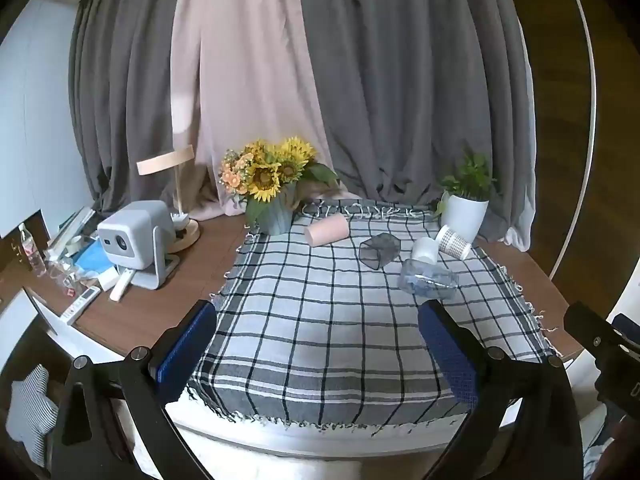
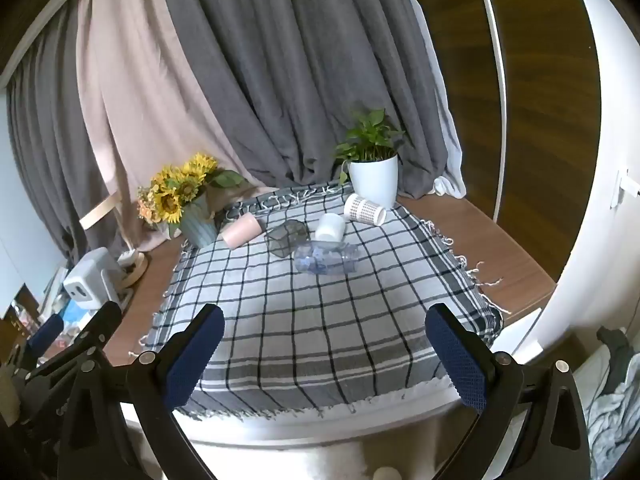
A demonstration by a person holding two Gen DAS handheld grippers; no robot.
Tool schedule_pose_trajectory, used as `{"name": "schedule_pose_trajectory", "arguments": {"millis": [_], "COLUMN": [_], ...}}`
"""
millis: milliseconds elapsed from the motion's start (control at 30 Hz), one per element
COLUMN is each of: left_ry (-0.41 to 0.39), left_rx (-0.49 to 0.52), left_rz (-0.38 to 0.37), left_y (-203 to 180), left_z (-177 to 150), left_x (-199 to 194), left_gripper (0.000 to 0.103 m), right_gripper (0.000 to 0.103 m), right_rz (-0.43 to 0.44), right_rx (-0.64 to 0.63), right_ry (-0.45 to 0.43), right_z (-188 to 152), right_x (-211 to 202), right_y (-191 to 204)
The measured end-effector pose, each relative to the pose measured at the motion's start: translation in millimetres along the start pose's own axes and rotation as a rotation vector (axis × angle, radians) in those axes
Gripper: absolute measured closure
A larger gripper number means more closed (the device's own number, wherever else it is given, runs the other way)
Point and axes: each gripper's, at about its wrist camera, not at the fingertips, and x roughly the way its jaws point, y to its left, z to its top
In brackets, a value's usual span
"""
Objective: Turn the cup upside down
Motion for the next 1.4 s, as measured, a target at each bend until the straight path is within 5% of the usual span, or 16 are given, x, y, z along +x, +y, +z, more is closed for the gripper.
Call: {"name": "schedule_pose_trajectory", "arguments": {"millis": [1400], "left_ry": [-0.003], "left_rx": [-0.013], "left_rz": [0.008], "left_y": [5.3], "left_z": [-2.5], "left_x": [4.4], "left_gripper": [0.0], "right_gripper": [0.001], "right_rz": [0.002], "right_rx": [0.005], "right_ry": [-0.001], "right_z": [2.0], "right_x": [3.2], "right_y": [-5.3]}}
